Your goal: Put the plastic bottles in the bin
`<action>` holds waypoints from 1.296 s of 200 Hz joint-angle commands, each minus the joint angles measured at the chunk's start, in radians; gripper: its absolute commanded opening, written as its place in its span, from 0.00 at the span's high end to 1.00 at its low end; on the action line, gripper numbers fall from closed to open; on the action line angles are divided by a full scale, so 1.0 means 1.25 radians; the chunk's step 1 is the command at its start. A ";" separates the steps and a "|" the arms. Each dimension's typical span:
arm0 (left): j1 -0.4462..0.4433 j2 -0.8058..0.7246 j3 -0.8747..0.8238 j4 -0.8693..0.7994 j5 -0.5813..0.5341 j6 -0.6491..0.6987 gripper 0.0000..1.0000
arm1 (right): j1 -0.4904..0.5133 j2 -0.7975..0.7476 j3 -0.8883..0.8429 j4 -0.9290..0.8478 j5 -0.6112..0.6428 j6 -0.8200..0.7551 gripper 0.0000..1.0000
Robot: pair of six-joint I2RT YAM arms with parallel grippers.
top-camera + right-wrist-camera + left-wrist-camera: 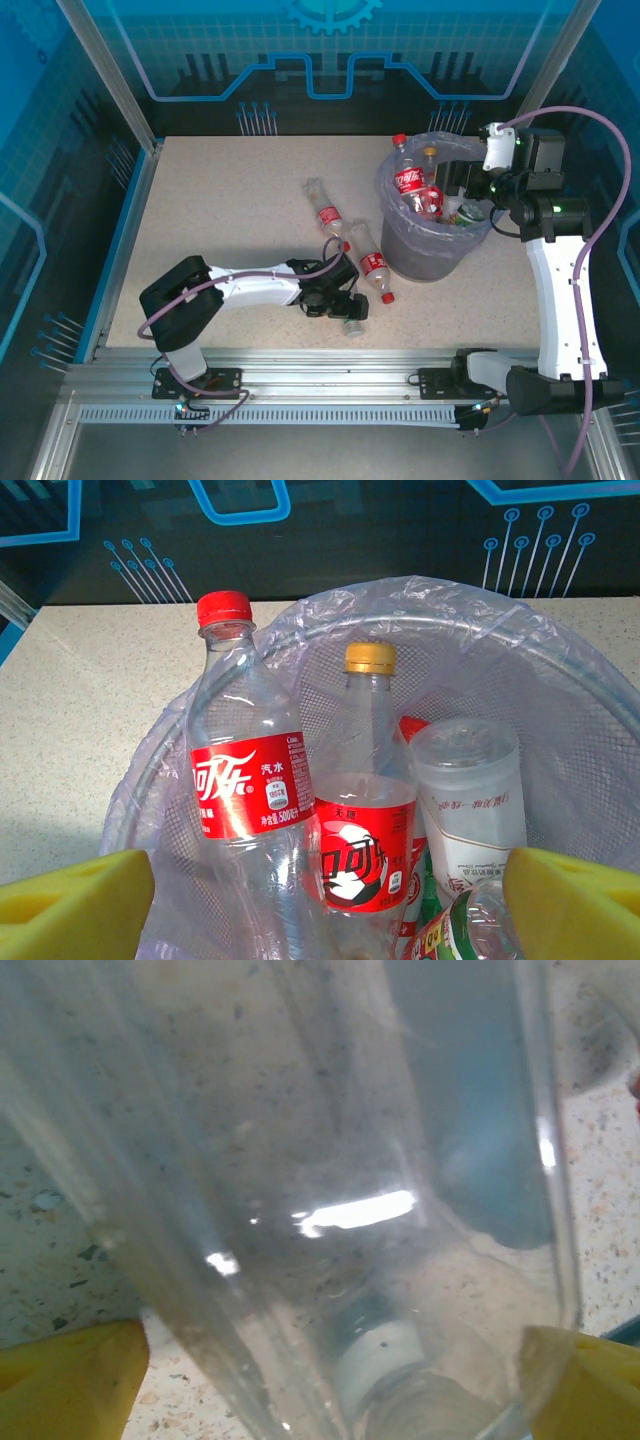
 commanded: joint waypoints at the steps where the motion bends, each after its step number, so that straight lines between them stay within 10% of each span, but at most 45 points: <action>1: -0.002 -0.004 -0.019 -0.019 -0.056 0.011 0.13 | 0.011 -0.014 -0.004 0.011 0.000 -0.003 0.09; 118: 0.019 -0.127 -0.068 -0.003 -0.150 0.099 0.63 | 0.039 -0.042 -0.030 0.043 -0.034 0.009 0.09; 259: 0.215 -0.413 -0.154 0.420 0.042 0.416 0.67 | 0.335 0.058 0.020 0.097 -0.080 0.054 0.06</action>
